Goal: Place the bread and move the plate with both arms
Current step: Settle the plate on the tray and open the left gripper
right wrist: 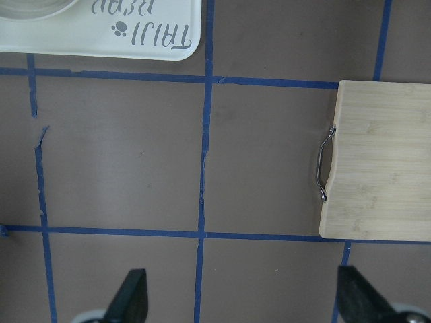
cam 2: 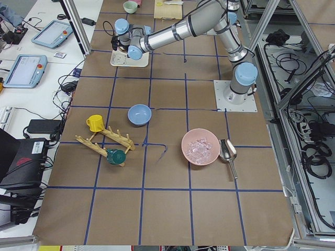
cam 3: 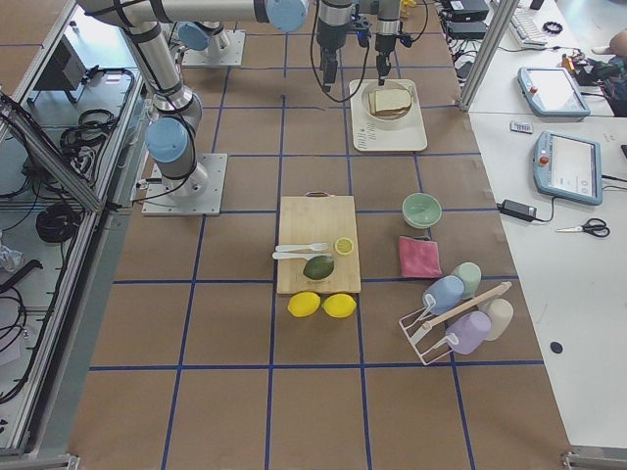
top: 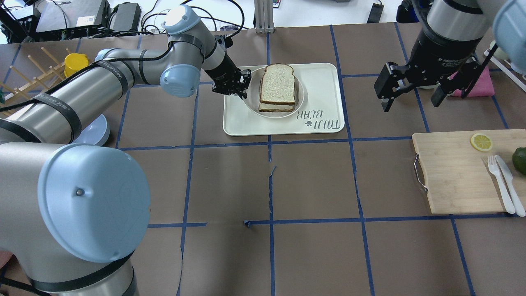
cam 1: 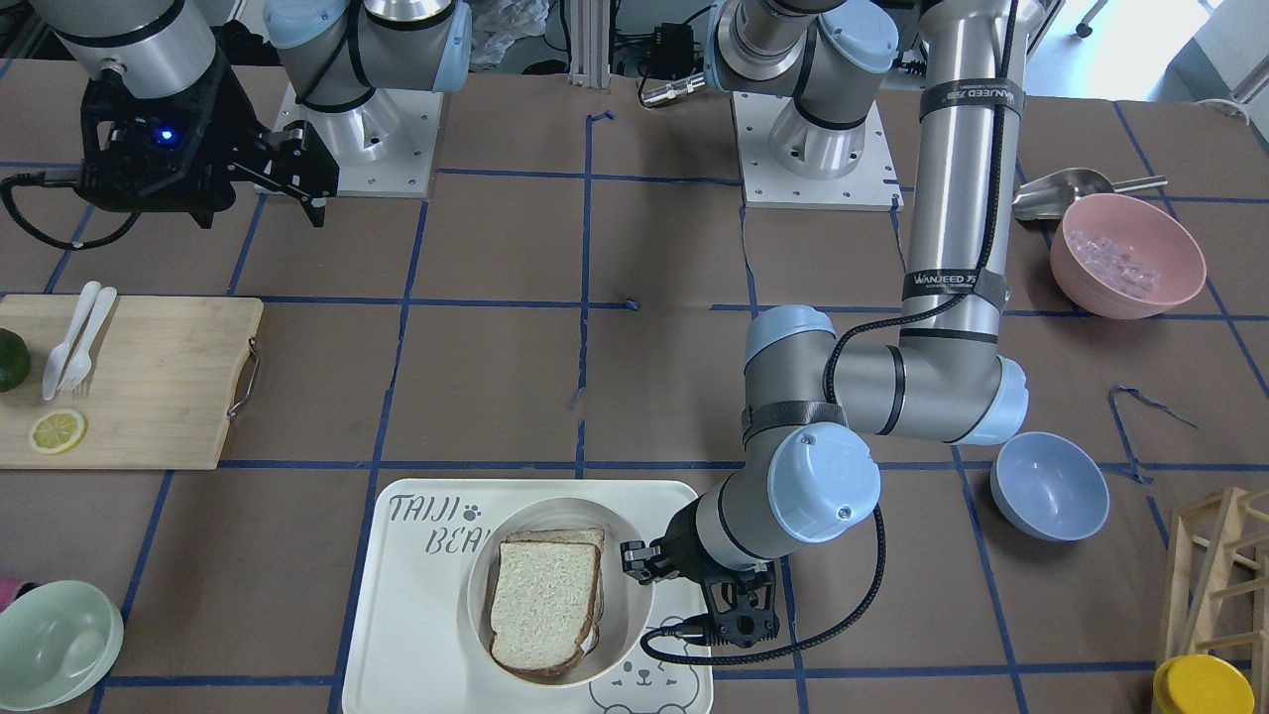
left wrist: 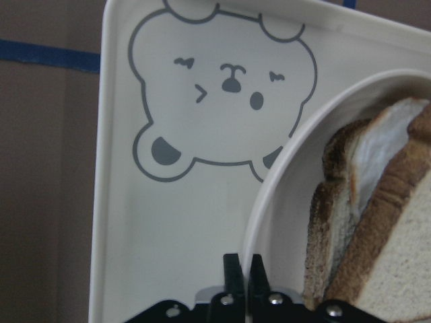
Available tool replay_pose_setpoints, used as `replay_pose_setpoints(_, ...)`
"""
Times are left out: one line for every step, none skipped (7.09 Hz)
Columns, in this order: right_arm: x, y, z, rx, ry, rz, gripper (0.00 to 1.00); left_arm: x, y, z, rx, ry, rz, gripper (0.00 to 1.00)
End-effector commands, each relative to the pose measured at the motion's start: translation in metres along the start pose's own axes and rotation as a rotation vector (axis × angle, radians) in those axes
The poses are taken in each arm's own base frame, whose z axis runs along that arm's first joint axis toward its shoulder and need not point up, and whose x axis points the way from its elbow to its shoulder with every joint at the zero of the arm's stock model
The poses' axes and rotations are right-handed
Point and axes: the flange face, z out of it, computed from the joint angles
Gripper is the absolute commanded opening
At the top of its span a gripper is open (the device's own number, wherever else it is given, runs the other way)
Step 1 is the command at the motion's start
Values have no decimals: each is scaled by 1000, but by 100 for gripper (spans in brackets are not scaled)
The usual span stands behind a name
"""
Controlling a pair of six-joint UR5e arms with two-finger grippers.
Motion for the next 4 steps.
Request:
replay_pose_setpoints(0, 0, -1, 1, 2, 0, 100, -3, 0, 7, -2, 0, -20, 0)
replay_pose_setpoints(0, 0, -1, 1, 2, -2, 100, -3, 0, 7, -2, 0, -21, 0)
replay_pose_setpoints(0, 0, 0, 2, -3, 10, 100, -3, 0, 9, -5, 0, -25, 5)
replay_pose_setpoints(-1, 0, 0, 2, -6, 12, 100, -4, 0, 10, -7, -1, -40, 35)
